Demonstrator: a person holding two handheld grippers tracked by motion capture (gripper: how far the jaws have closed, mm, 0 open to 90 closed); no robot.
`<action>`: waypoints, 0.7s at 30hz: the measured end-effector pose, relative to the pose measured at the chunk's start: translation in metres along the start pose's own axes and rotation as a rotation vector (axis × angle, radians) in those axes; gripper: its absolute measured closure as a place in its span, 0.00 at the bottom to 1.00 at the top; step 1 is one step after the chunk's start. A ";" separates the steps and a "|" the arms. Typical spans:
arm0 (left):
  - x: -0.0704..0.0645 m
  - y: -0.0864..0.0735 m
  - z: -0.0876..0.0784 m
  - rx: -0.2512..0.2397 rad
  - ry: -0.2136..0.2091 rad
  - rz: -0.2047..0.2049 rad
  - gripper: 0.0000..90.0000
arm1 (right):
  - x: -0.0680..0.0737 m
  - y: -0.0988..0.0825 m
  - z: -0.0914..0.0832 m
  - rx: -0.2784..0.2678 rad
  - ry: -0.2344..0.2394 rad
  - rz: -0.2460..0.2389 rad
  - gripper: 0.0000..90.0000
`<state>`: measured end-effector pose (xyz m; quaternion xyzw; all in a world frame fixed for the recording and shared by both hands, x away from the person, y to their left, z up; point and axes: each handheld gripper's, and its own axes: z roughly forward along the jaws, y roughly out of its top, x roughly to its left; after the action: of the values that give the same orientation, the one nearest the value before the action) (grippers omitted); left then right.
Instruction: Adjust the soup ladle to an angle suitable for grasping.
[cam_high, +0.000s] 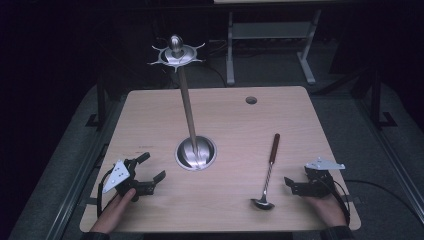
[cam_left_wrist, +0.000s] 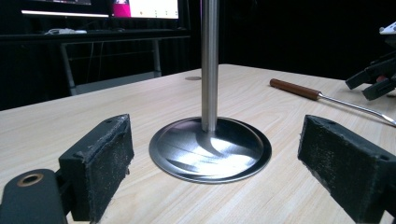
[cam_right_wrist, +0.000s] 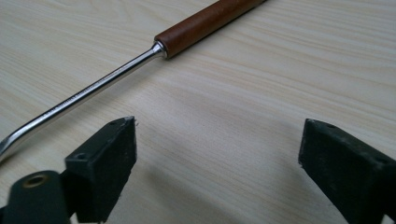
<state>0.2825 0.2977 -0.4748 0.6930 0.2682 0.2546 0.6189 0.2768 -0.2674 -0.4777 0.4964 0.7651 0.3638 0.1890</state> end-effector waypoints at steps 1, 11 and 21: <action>0.000 0.000 0.000 0.001 0.000 0.002 0.11 | 0.000 0.000 0.000 0.000 0.000 0.000 0.13; 0.000 0.000 0.000 0.002 0.000 0.001 0.11 | 0.007 0.015 0.006 -0.038 0.009 -0.028 0.63; 0.000 0.000 0.000 0.001 -0.002 0.000 0.11 | 0.006 0.031 0.024 -0.075 0.075 -0.028 1.00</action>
<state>0.2824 0.2981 -0.4747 0.6936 0.2677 0.2540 0.6186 0.3088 -0.2453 -0.4698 0.4644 0.7644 0.4079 0.1835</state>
